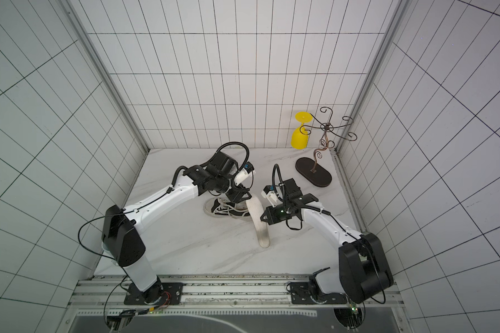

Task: Insert the insole into the shoe
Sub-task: Pick up the insole from the center of the board.

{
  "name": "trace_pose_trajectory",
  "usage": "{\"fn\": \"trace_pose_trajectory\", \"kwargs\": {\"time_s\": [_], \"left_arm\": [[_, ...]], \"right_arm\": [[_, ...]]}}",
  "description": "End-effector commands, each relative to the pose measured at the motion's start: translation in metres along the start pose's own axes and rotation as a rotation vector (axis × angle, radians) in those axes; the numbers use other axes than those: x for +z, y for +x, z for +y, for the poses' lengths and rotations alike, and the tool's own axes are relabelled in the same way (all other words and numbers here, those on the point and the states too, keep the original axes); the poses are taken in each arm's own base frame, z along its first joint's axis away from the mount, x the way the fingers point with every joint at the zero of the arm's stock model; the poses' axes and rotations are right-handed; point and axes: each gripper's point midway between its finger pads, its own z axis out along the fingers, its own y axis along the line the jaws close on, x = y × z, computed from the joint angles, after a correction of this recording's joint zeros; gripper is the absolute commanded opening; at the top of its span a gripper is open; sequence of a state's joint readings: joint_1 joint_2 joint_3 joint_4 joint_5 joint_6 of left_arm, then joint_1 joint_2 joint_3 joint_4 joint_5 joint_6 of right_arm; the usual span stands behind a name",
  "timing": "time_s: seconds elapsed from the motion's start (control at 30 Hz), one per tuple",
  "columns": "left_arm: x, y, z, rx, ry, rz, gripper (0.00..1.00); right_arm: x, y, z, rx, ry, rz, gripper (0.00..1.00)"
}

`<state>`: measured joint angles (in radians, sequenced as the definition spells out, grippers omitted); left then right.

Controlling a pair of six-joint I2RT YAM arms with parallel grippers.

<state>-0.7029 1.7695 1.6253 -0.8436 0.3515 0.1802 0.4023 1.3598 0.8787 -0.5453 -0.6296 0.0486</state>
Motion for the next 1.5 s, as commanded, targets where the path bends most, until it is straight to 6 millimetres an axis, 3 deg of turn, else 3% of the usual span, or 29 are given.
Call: {"fn": "trace_pose_trajectory", "kwargs": {"time_s": [0.0,0.47,0.67,0.73,0.83,0.87,0.93,1.03,1.17,1.2,1.23,1.47], "left_arm": [[0.01,0.014,0.0,0.067,0.043,0.082,0.52],[0.013,0.032,-0.015,0.069,0.154,0.102,0.52],[0.014,0.035,-0.017,0.063,0.184,0.104,0.44],[0.013,0.034,-0.024,0.062,0.222,0.094,0.33],[0.012,0.037,-0.032,0.037,0.273,0.104,0.02],[0.011,0.039,-0.032,0.015,0.283,0.11,0.0],[0.009,0.039,-0.026,-0.062,0.287,0.095,0.0],[0.004,0.036,-0.008,-0.221,0.261,0.077,0.0],[-0.004,0.029,-0.009,-0.361,0.282,0.076,0.0],[-0.004,0.027,-0.008,-0.39,0.272,0.077,0.0],[-0.004,0.026,-0.004,-0.433,0.254,0.081,0.0],[-0.001,0.022,0.003,-0.647,0.224,0.11,0.0]], "right_arm": [[-0.021,-0.02,0.023,-0.112,-0.015,-0.032,0.0],[-0.028,-0.023,0.052,-0.194,-0.118,-0.038,0.0],[-0.028,-0.023,0.056,-0.209,-0.129,-0.032,0.0],[-0.025,-0.021,0.051,-0.202,-0.114,-0.018,0.0],[-0.024,-0.025,0.046,-0.204,-0.082,-0.027,0.0],[-0.025,-0.027,0.044,-0.206,-0.068,-0.033,0.01],[-0.025,-0.033,0.039,-0.215,-0.026,-0.048,0.08],[-0.029,-0.041,0.035,-0.251,0.016,-0.102,0.43],[-0.038,-0.054,0.036,-0.309,0.067,-0.264,0.66],[-0.039,-0.055,0.037,-0.318,0.08,-0.29,0.94],[-0.039,-0.055,0.037,-0.328,0.098,-0.313,0.99],[-0.043,-0.055,0.047,-0.485,0.33,-0.541,0.99]]}}
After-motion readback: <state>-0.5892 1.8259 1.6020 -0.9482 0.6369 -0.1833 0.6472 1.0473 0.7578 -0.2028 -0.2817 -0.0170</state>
